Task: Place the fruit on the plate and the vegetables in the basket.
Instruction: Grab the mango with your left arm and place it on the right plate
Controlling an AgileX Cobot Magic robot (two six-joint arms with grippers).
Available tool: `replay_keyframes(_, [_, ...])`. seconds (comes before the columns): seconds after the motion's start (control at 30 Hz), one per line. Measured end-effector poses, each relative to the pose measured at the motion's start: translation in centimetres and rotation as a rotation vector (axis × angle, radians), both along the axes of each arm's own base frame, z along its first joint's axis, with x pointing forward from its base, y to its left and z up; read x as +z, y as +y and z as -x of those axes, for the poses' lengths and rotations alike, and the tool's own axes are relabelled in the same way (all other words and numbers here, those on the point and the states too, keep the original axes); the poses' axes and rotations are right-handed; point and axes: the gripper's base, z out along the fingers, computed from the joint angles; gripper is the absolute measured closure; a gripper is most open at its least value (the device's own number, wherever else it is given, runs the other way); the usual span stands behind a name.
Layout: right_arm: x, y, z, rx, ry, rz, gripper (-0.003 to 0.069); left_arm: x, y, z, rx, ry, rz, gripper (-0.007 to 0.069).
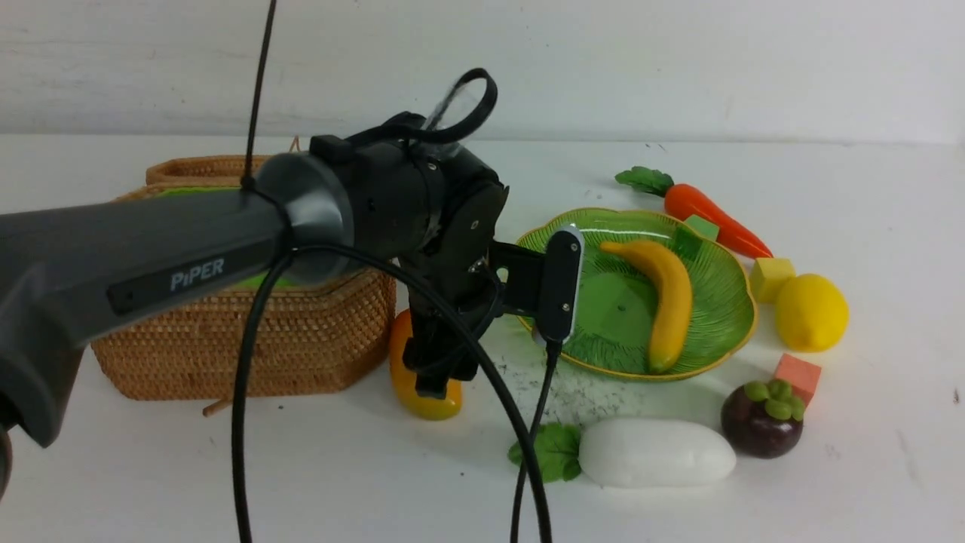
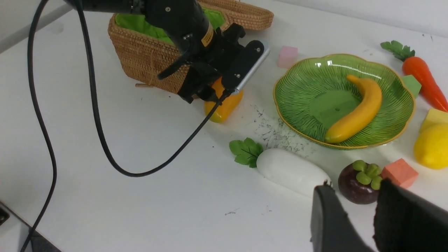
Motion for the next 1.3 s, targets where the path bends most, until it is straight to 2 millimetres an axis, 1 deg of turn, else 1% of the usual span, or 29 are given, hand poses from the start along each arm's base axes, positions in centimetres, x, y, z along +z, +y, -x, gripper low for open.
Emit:
replay_keyframes(0.1, [0.0, 0.0, 0.0, 0.0, 0.001, 0.001, 0.0447, 0.0, 0.3, 0.7, 0.058, 0.081, -0.005, 0.0083])
replay_keyframes(0.2, [0.0, 0.0, 0.0, 0.0, 0.003, 0.003, 0.0447, 0.3, 0.2, 1.4, 0.154, 0.136, 0.051, 0.0088])
replay_keyframes(0.33, [0.0, 0.0, 0.0, 0.0, 0.003, 0.003, 0.0445, 0.8, -0.6, 1.9, 0.277, 0.135, 0.149, 0.0123])
replay_keyframes(0.4, [0.0, 0.0, 0.0, 0.002, 0.0, 0.007, 0.0445, 1.1, -1.2, 1.9, 0.369, 0.117, 0.229, 0.0165])
replay_keyframes(0.5, [0.0, 0.0, 0.0, 0.007, -0.007, 0.017, 0.0445, 1.3, -1.5, 1.7, 0.474, 0.101, 0.304, 0.0203])
replay_keyframes(0.6, [0.0, 0.0, 0.0, 0.009, -0.01, 0.02, 0.0443, 1.4, -1.6, 1.5, 0.551, 0.094, 0.36, 0.0215])
replay_keyframes(0.67, [0.0, 0.0, 0.0, 0.009, -0.011, 0.019, 0.0443, 1.4, -1.7, 1.4, 0.596, 0.089, 0.398, 0.0205])
replay_keyframes(0.73, [0.0, 0.0, 0.0, 0.009, -0.011, 0.019, 0.0443, 1.5, -1.7, 1.3, 0.634, 0.085, 0.424, 0.0179])
replay_keyframes(0.83, [0.0, 0.0, 0.0, 0.01, -0.011, 0.02, 0.0442, 1.6, -1.7, 1.1, 0.67, 0.07, 0.452, 0.0105])
replay_keyframes(0.9, [0.0, 0.0, 0.0, 0.01, -0.011, 0.02, 0.0442, 1.6, -1.7, 1.0, 0.68, 0.064, 0.456, 0.008])
replay_keyframes(0.97, [0.0, 0.0, 0.0, 0.01, -0.011, 0.02, 0.044, 1.3, -1.6, 0.7, 0.707, 0.04, 0.461, 0.0025])
replay_keyframes(1.03, [0.0, 0.0, 0.0, 0.01, -0.011, 0.02, 0.044, 0.6, -1.6, 0.3, 0.737, 0.02, 0.455, 0.0005])
replay_keyframes(1.1, [0.0, 0.0, 0.0, 0.01, -0.011, 0.02, 0.044, 0.0, -1.6, 0.0, 0.758, 0.006, 0.441, 0.0001])
replay_keyframes(1.17, [0.0, 0.0, 0.0, 0.012, -0.01, 0.018, 0.0439, -1.2, -1.6, -0.5, 0.798, -0.02, 0.42, 0.0001])
replay_keyframes(1.3, [0.0, 0.0, 0.0, 0.014, -0.008, 0.016, 0.0439, -2.6, -1.5, -1.1, 0.846, -0.042, 0.404, 0.0009])
